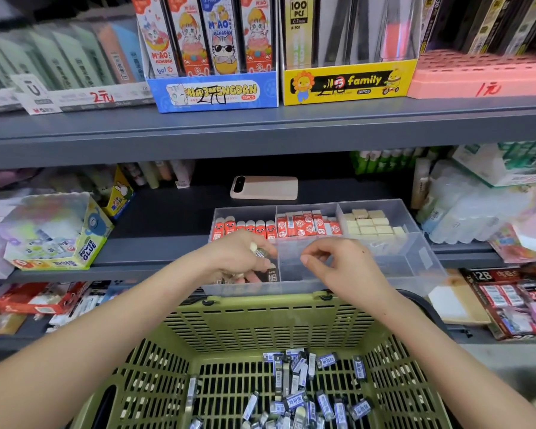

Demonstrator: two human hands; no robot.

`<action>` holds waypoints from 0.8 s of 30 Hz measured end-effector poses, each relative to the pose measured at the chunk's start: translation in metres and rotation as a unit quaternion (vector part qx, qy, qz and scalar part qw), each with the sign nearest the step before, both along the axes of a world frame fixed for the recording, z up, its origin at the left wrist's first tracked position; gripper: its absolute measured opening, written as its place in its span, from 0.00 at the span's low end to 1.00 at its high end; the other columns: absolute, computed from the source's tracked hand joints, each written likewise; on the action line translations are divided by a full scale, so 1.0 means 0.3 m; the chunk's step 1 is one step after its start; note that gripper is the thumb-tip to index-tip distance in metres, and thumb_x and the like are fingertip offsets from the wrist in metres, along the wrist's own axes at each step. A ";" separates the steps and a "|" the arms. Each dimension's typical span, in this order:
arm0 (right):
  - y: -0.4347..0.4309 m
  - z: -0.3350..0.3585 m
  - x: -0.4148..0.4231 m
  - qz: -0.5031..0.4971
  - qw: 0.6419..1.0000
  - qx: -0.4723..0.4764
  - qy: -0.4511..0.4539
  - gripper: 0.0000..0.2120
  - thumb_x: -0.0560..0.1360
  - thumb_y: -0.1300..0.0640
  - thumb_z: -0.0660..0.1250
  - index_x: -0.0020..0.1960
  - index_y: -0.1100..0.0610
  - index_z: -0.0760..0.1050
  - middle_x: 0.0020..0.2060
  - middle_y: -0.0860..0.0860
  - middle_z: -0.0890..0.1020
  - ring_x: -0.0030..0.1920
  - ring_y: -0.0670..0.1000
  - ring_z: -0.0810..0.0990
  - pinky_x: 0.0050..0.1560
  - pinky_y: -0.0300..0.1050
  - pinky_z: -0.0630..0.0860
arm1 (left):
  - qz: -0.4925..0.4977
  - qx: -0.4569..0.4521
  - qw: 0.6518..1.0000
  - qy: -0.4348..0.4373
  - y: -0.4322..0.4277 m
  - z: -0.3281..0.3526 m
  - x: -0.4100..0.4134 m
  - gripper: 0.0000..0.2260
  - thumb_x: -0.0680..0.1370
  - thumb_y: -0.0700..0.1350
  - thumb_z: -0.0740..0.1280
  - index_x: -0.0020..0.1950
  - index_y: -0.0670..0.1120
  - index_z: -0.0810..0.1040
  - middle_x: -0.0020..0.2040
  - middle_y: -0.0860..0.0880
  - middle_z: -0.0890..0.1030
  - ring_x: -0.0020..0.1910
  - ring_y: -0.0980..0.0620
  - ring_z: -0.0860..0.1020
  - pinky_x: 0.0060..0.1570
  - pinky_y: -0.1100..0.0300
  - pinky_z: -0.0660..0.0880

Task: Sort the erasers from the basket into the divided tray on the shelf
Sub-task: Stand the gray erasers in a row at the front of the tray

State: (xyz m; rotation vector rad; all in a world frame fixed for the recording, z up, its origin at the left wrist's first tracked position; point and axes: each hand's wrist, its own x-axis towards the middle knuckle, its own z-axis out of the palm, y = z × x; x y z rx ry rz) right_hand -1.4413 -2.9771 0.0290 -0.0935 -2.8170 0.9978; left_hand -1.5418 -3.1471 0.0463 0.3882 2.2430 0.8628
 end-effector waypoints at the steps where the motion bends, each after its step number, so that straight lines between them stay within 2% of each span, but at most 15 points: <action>1: -0.005 0.004 -0.002 0.001 1.000 -0.003 -0.002 0.05 0.75 0.55 0.65 0.45 0.51 0.81 0.40 0.41 0.81 0.42 0.41 0.76 0.43 0.33 0.70 | 0.000 0.009 1.000 -0.007 -0.003 0.003 0.002 0.10 0.78 0.39 0.67 0.58 0.49 0.78 0.55 0.44 0.81 0.34 0.55 0.82 0.32 0.59 0.73; 2: -0.010 0.006 -0.003 0.001 1.000 -0.004 -0.003 0.05 0.75 0.55 0.65 0.45 0.51 0.81 0.39 0.41 0.81 0.42 0.41 0.77 0.44 0.33 0.71 | 0.001 0.015 1.000 -0.014 -0.004 0.006 0.004 0.09 0.78 0.39 0.66 0.57 0.48 0.78 0.55 0.44 0.81 0.35 0.55 0.83 0.34 0.57 0.74; 5: -0.022 0.011 -0.006 0.002 1.000 -0.001 -0.005 0.06 0.75 0.55 0.65 0.46 0.52 0.81 0.40 0.42 0.81 0.43 0.42 0.77 0.46 0.36 0.73 | -0.004 0.019 0.999 -0.027 -0.003 0.016 0.007 0.06 0.78 0.38 0.66 0.51 0.49 0.77 0.54 0.42 0.81 0.32 0.55 0.82 0.29 0.62 0.71; 8: -0.030 0.014 -0.008 0.001 1.000 0.002 -0.006 0.06 0.75 0.55 0.65 0.46 0.52 0.81 0.40 0.42 0.81 0.42 0.42 0.77 0.44 0.35 0.73 | -0.001 0.033 0.999 -0.039 -0.014 0.029 0.009 0.06 0.79 0.39 0.64 0.52 0.48 0.77 0.53 0.43 0.82 0.34 0.53 0.82 0.28 0.64 0.71; 10: -0.039 0.018 -0.010 -0.005 1.000 -0.009 0.010 0.05 0.75 0.55 0.65 0.47 0.51 0.80 0.39 0.41 0.80 0.41 0.41 0.76 0.41 0.28 0.69 | 0.020 0.078 0.996 -0.049 -0.033 0.042 0.013 0.08 0.80 0.39 0.64 0.58 0.46 0.76 0.50 0.43 0.82 0.36 0.52 0.82 0.26 0.64 0.71; 12: -0.058 0.028 -0.012 -0.007 0.999 -0.029 0.035 0.06 0.75 0.54 0.65 0.50 0.51 0.80 0.39 0.42 0.79 0.41 0.42 0.76 0.41 0.28 0.69 | 0.049 0.149 0.984 -0.080 -0.059 0.060 0.021 0.11 0.80 0.40 0.63 0.62 0.46 0.74 0.51 0.41 0.83 0.38 0.49 0.84 0.26 0.64 0.72; 14: -0.090 0.046 -0.019 0.012 0.996 -0.073 0.055 0.08 0.76 0.53 0.65 0.54 0.46 0.79 0.40 0.43 0.80 0.42 0.43 0.76 0.44 0.34 0.72 | 0.069 0.228 0.960 -0.146 -0.087 0.079 0.037 0.14 0.79 0.41 0.64 0.65 0.47 0.72 0.52 0.40 0.83 0.42 0.46 0.84 0.27 0.64 0.73; 16: -0.128 0.066 -0.031 0.053 0.989 -0.122 0.057 0.12 0.76 0.52 0.66 0.54 0.37 0.75 0.40 0.44 0.80 0.42 0.45 0.76 0.45 0.40 0.74 | 0.068 0.283 0.935 -0.202 -0.113 0.092 0.056 0.17 0.77 0.42 0.65 0.66 0.48 0.73 0.53 0.41 0.83 0.46 0.43 0.84 0.29 0.64 0.75; 17: -0.146 0.074 -0.039 0.070 0.987 -0.132 0.051 0.14 0.76 0.53 0.66 0.55 0.35 0.74 0.40 0.45 0.80 0.42 0.46 0.76 0.45 0.41 0.74 | 0.069 0.304 0.924 -0.222 -0.125 0.095 0.064 0.18 0.75 0.43 0.66 0.66 0.48 0.73 0.53 0.42 0.83 0.47 0.42 0.84 0.30 0.64 0.75; 20: -0.177 0.088 -0.060 0.092 0.985 -0.147 0.019 0.12 0.75 0.54 0.67 0.57 0.43 0.77 0.41 0.44 0.78 0.41 0.44 0.74 0.45 0.37 0.72 | 0.082 0.352 0.894 -0.263 -0.160 0.101 0.071 0.20 0.72 0.41 0.66 0.65 0.47 0.74 0.54 0.42 0.83 0.51 0.38 0.82 0.31 0.64 0.77; 22: -0.186 0.096 -0.064 0.102 0.977 -0.187 0.000 0.09 0.73 0.55 0.70 0.52 0.46 0.77 0.42 0.43 0.78 0.41 0.40 0.73 0.46 0.34 0.71 | 0.085 0.370 0.882 -0.281 -0.183 0.103 0.066 0.21 0.72 0.40 0.66 0.65 0.45 0.74 0.57 0.40 0.81 0.53 0.37 0.81 0.31 0.63 0.77; 24: -0.191 0.106 -0.062 0.114 0.960 -0.257 -0.009 0.08 0.72 0.59 0.71 0.47 0.48 0.76 0.42 0.44 0.78 0.43 0.41 0.74 0.49 0.38 0.73 | 0.091 0.368 0.883 -0.278 -0.206 0.103 0.057 0.20 0.72 0.39 0.66 0.63 0.43 0.75 0.56 0.39 0.82 0.52 0.38 0.82 0.30 0.64 0.78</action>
